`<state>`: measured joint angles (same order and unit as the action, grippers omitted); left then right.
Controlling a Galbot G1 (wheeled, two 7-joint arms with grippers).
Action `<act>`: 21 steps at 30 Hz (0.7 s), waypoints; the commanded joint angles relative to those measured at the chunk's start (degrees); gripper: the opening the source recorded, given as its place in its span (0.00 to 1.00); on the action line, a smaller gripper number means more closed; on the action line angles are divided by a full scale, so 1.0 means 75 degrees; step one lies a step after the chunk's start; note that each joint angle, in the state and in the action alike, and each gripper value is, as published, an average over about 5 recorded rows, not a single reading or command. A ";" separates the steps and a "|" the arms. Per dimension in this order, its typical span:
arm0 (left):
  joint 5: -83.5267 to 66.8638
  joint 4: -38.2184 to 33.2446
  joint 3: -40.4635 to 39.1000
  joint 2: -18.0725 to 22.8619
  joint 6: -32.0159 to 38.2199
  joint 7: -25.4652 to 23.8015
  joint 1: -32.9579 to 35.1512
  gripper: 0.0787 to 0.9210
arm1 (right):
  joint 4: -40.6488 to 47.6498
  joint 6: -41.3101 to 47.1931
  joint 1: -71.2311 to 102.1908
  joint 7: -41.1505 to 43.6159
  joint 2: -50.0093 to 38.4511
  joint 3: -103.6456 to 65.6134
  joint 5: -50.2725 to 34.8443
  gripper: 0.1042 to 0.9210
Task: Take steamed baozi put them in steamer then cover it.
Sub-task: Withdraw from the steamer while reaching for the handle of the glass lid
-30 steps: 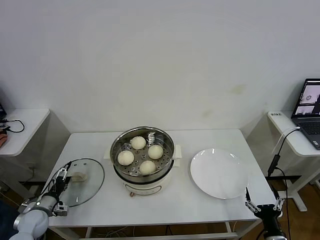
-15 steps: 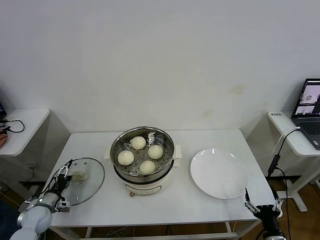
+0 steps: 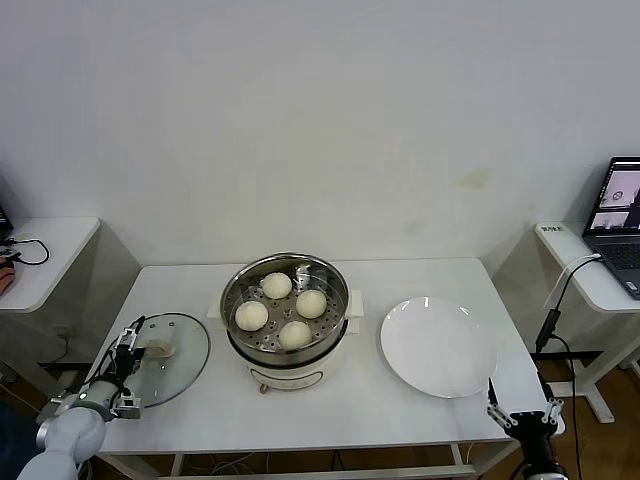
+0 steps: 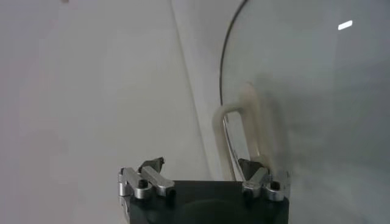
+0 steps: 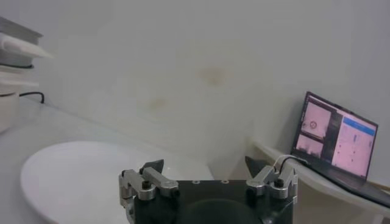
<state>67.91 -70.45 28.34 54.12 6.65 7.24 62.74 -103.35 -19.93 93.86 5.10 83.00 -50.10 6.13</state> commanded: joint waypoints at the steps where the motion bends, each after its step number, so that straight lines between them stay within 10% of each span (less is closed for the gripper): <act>1: -0.0208 -0.0274 -0.0041 -0.0055 -0.0061 -0.0140 -0.0006 0.88 | 0.0019 -0.0008 -0.0004 0.0004 0.0014 0.0016 0.0023 0.88; 21: -0.0278 0.0441 -0.0234 0.0055 0.0022 -0.0015 -0.0461 0.88 | 0.0078 -0.0060 0.0006 0.0002 0.0037 0.0032 0.0049 0.88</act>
<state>66.06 -68.77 26.69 54.45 6.65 7.02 60.01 -102.81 -20.34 93.90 5.12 83.25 -49.84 6.49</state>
